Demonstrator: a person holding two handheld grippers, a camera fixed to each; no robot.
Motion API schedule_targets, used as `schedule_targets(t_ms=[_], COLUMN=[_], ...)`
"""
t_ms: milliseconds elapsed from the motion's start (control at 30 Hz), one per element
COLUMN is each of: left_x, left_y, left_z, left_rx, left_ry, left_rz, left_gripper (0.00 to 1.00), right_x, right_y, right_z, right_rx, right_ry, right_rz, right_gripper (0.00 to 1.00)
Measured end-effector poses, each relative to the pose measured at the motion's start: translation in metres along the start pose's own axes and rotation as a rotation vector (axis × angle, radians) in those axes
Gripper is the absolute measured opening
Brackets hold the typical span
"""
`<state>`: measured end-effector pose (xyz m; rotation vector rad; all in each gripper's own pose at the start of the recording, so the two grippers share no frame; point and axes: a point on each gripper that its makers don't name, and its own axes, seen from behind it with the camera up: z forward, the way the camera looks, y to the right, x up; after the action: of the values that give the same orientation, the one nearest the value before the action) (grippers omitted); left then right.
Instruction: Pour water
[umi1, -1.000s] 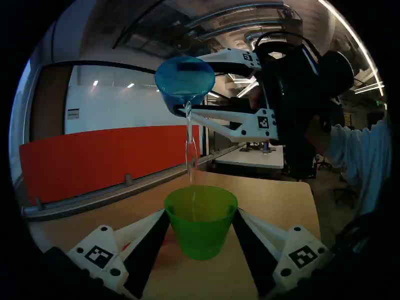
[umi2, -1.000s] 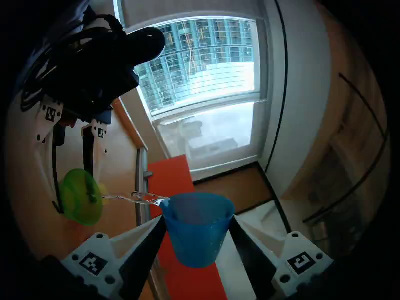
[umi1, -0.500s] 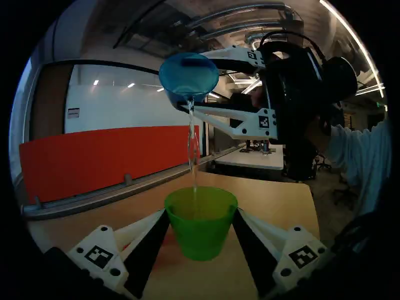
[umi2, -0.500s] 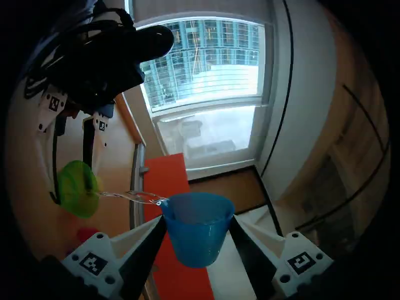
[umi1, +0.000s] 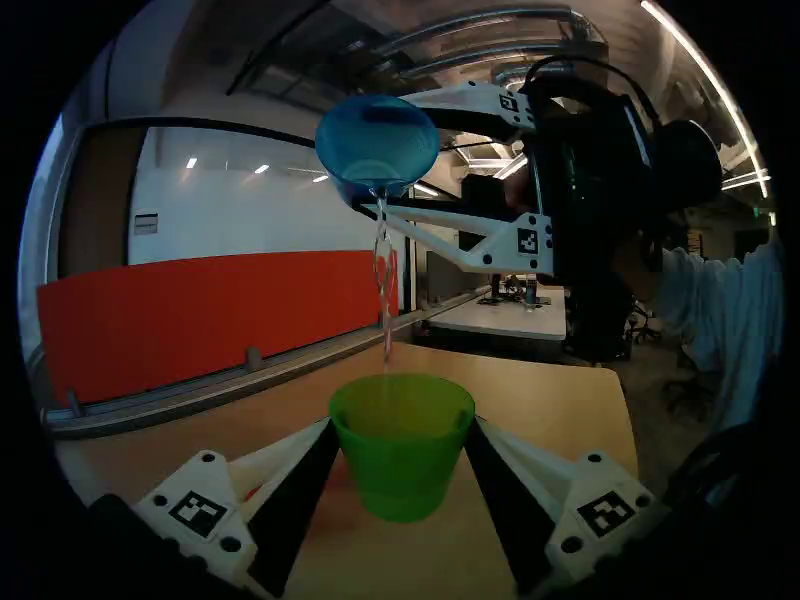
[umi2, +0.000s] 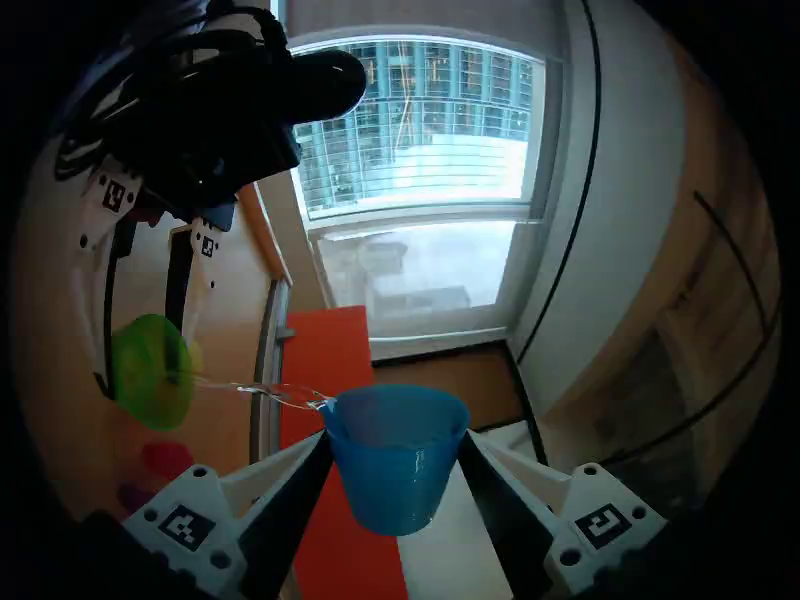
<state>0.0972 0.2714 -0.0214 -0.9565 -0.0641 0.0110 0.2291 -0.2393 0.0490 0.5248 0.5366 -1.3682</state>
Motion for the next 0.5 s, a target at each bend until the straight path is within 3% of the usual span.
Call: schedule_targets(t_ms=[500], left_x=[0.0026], left_y=[-0.0032], left_z=[0.0005], left_rx=[0.006], left_ry=[0.007], left_rz=[-0.006], left_gripper=[0.85], right_x=[0.0078], right_y=[0.0052], right_z=[-0.0011], right_rx=[-0.012], right_ry=[0.004], right_rz=[-0.088], right_gripper=[0.89])
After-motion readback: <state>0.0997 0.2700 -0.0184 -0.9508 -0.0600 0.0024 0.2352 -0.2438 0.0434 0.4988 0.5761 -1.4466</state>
